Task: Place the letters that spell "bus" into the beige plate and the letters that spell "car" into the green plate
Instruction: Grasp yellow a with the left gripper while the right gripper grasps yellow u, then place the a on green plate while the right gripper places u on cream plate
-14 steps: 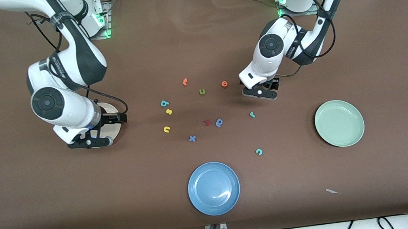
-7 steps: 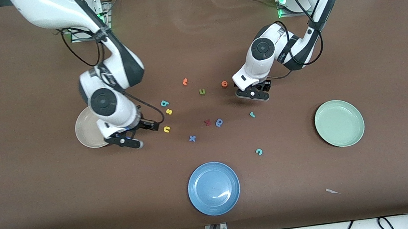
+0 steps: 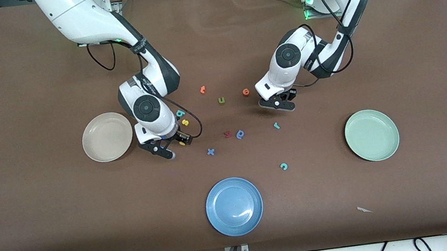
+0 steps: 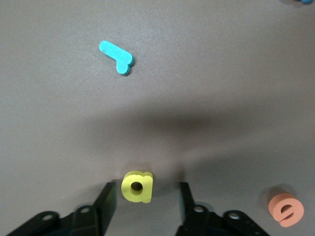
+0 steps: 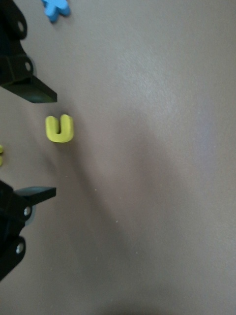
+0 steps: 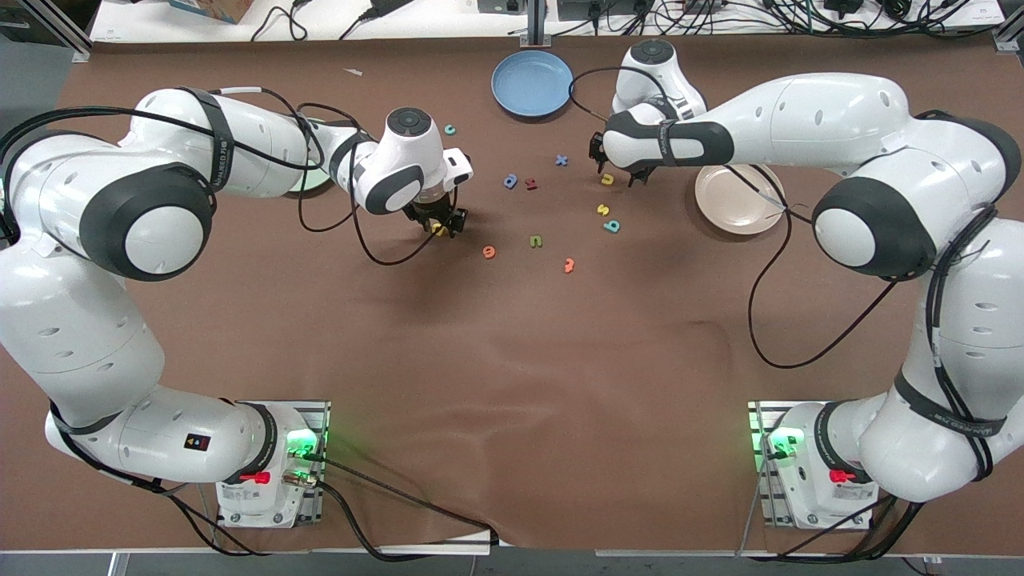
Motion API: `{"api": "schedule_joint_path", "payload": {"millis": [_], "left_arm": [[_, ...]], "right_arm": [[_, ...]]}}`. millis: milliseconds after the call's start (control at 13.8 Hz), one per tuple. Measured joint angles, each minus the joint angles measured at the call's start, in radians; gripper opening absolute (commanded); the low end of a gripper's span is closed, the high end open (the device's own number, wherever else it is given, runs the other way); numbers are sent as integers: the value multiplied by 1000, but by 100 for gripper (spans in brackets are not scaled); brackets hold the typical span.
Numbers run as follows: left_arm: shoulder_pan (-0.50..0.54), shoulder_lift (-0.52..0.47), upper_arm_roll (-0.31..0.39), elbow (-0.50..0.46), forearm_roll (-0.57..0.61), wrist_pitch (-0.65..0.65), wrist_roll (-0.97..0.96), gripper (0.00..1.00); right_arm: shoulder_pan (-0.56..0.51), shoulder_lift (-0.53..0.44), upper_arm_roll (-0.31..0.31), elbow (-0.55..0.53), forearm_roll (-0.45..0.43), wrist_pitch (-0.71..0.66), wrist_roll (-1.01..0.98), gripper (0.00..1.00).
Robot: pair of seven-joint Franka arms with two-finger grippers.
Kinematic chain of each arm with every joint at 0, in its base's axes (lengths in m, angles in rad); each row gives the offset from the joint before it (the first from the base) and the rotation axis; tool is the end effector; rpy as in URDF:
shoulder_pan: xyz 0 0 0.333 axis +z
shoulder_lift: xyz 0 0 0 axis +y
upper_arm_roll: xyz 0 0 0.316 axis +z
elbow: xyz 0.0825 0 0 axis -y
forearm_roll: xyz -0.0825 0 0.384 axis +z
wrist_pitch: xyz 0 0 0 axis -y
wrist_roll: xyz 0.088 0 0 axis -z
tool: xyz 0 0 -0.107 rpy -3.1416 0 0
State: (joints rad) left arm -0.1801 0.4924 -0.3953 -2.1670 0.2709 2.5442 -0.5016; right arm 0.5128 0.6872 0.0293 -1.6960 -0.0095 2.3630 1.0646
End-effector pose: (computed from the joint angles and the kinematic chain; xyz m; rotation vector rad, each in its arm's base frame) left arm 0.4603 -0.3091 0.1752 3.1075 -0.4180 -0.1127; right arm 0.5785 0.3460 0.1943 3.0292 -0.8093 -0.0352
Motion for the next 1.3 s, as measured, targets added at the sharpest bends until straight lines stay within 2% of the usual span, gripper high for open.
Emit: {"api": "schedule_joint_path", "payload": {"millis": [289, 578, 723, 795, 867, 1157, 1301], "left_arm": [[3, 4, 5, 0, 21, 0, -1, 37], [7, 6, 5, 0, 28, 0, -1, 19], [7, 6, 4, 1, 28, 0, -1, 11], [7, 6, 4, 1, 28, 0, -1, 8], [7, 6, 4, 1, 28, 0, -1, 6], [42, 0, 5, 20, 30, -6, 2, 2], [104, -13, 5, 68, 32, -77, 51, 2]], "right_arm": [[13, 23, -5, 0, -75, 20, 56, 71], [15, 24, -5, 2, -78, 43, 81, 71], [16, 27, -5, 2, -78, 47, 82, 68], [17, 30, -5, 2, -78, 49, 82, 64], [17, 34, -5, 2, -78, 54, 82, 54], [21, 39, -5, 9, -78, 71, 82, 8], [21, 39, -6, 10, -78, 71, 82, 5]]}}
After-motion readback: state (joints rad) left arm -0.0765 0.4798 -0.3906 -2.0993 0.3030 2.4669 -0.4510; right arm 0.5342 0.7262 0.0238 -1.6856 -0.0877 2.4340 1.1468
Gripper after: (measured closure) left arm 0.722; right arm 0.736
